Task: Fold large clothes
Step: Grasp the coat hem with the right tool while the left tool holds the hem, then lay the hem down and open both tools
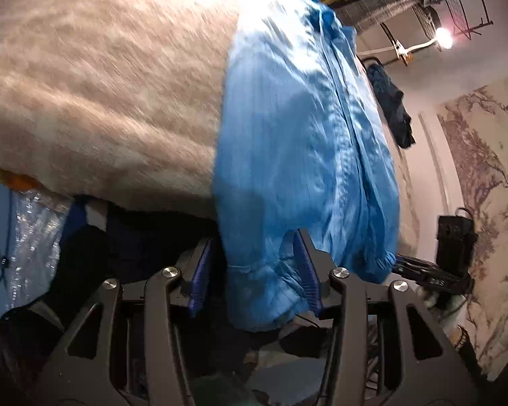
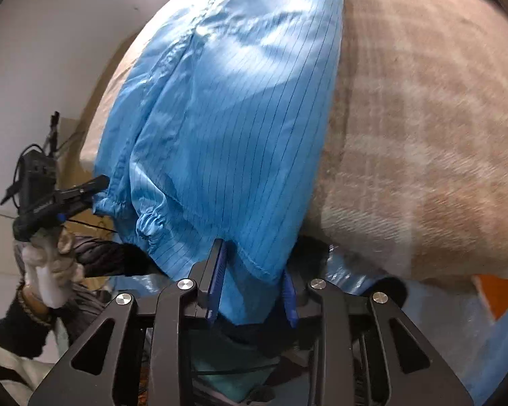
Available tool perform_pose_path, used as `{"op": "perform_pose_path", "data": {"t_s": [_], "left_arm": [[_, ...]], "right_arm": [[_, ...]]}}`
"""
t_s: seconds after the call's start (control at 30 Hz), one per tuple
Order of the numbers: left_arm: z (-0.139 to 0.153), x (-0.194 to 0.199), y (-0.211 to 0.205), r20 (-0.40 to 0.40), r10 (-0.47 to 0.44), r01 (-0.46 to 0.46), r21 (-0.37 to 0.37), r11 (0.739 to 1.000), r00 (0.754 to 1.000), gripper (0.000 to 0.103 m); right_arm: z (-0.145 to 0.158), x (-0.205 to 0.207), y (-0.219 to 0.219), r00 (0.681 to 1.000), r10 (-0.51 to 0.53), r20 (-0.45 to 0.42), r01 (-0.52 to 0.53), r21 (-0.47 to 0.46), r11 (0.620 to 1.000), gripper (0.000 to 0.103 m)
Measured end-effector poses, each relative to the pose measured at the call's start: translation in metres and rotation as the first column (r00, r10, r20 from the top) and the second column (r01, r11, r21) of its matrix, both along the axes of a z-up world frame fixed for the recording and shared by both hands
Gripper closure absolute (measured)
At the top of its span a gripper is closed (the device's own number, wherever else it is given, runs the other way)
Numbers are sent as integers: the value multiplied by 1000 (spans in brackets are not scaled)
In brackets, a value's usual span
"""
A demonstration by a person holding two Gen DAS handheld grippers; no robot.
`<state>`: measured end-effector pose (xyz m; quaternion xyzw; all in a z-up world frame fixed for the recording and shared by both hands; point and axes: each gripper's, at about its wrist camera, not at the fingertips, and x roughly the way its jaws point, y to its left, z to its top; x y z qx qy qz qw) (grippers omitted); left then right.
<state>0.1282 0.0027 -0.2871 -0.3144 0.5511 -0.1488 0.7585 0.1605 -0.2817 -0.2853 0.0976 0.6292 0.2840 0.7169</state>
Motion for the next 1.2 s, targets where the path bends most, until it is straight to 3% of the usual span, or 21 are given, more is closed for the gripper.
{"op": "perform_pose_path", "data": {"t_s": [0.03, 0.07, 0.1, 0.17, 0.27, 0.37, 0.57, 0.77, 0.93, 1.2], "left_arm": [[-1, 1, -5, -6, -21, 21, -10, 1000, 1000, 84], [0, 2, -9, -6, -36, 36, -4, 999, 999, 94], [3, 2, -12, 2, -48, 48, 8, 999, 999, 95], [11, 0, -15, 16, -65, 65, 10, 998, 998, 100], [28, -8, -8, 24, -43, 44, -48, 998, 999, 101], [50, -13, -8, 73, -63, 65, -24, 998, 995, 101], [33, -6, -20, -2, -89, 89, -16, 996, 996, 101], [61, 6, -18, 30, -81, 83, -79, 993, 996, 101], [81, 28, -20, 47, -54, 60, -140, 988, 997, 101], [109, 100, -13, 93, 15, -2, -137, 991, 996, 101]], "right_arm": [[-5, 1, -3, 1000, 2, -14, -2, 11, 1000, 73], [-9, 2, -2, 1000, 5, -29, -4, 23, 1000, 81], [-11, 1, -2, 999, 13, -37, -11, 44, 999, 98], [-6, -5, -2, 999, 28, -23, -27, 43, 999, 100], [22, -14, -9, 997, 31, 65, -33, 33, 999, 101], [42, -19, -32, 994, -32, 109, 22, 84, 996, 101], [8, -19, -31, 999, -35, 21, 34, 9, 999, 101], [33, -17, -39, 997, -78, 2, 78, 120, 990, 101], [54, -12, -44, 988, -153, -20, 153, 236, 960, 101], [97, 40, -54, 965, -262, 31, 240, 307, 921, 101]]}}
